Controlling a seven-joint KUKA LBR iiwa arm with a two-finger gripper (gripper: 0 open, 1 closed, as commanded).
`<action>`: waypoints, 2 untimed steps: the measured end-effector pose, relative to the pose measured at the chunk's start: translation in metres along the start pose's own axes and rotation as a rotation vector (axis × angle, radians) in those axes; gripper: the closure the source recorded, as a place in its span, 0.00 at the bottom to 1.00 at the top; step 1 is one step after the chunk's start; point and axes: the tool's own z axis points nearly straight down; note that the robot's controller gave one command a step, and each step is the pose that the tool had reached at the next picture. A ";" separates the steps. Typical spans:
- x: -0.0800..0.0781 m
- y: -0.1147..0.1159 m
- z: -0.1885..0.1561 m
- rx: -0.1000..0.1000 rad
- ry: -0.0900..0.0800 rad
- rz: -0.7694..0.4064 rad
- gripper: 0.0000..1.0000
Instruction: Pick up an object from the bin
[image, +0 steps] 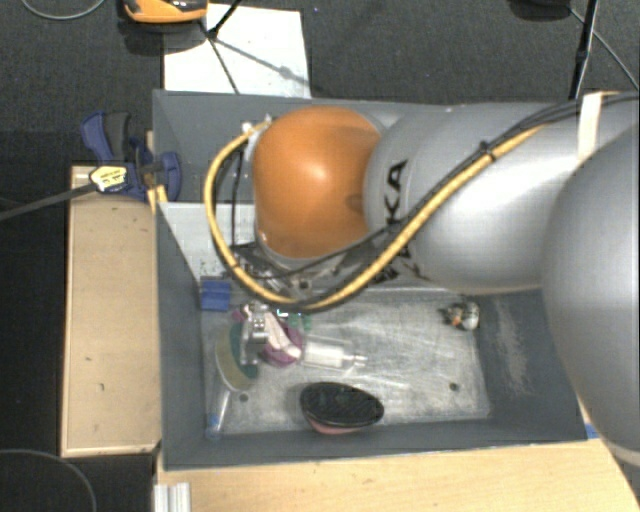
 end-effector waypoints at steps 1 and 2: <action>-0.020 -0.053 0.120 -0.010 -0.025 0.066 0.00; -0.018 -0.051 0.122 -0.013 -0.017 0.074 1.00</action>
Offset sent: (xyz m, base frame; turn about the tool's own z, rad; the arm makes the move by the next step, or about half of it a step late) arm 0.0159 -0.0632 -0.1449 0.0726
